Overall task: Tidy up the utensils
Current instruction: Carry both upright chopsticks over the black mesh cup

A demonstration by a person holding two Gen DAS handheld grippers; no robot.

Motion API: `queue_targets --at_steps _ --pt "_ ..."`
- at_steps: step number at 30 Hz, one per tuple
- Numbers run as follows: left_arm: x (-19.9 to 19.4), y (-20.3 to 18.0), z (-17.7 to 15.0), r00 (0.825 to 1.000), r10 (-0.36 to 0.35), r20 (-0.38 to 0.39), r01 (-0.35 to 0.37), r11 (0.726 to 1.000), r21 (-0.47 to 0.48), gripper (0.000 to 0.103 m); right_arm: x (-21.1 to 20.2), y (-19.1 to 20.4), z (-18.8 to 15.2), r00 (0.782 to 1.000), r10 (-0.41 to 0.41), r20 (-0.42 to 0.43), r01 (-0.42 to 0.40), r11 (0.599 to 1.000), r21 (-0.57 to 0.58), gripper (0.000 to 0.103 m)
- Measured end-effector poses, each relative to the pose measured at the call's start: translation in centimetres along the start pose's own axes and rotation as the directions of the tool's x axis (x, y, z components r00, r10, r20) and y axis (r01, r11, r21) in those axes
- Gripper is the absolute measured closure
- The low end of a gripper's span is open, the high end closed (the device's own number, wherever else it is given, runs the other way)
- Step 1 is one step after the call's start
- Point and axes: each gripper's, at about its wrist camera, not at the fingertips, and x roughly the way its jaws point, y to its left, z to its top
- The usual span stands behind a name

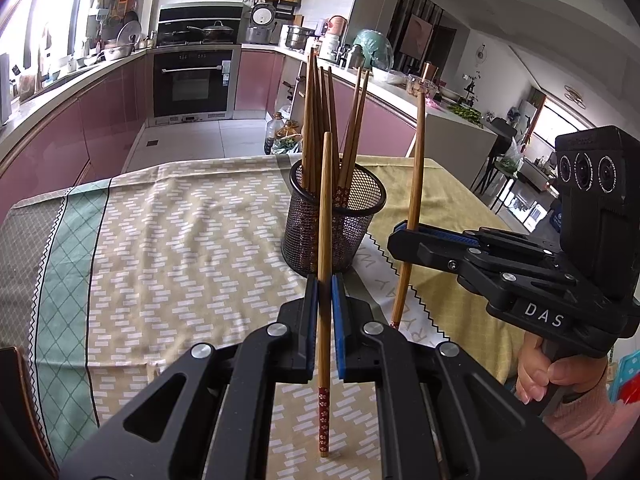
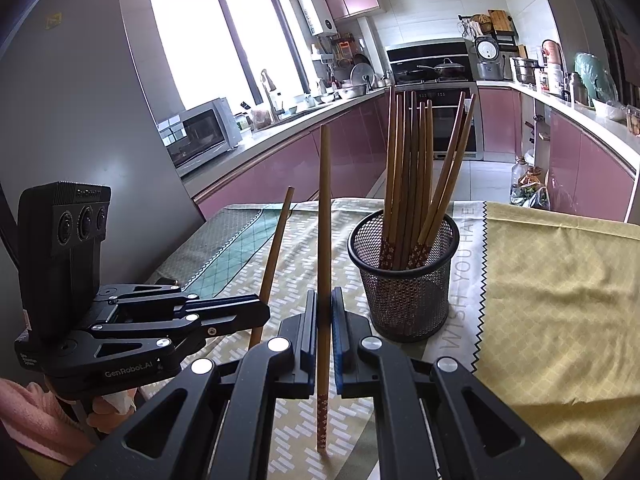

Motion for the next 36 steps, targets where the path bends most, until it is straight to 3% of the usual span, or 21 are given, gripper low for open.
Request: queue_targets --at_steps 36 --pt "-0.8 -0.3 1.3 0.999 0.003 0.04 -0.003 1.0 0.016 0.095 -1.1 -0.4 1.3 0.999 -0.008 0.05 0.008 1.0 0.003 0.097"
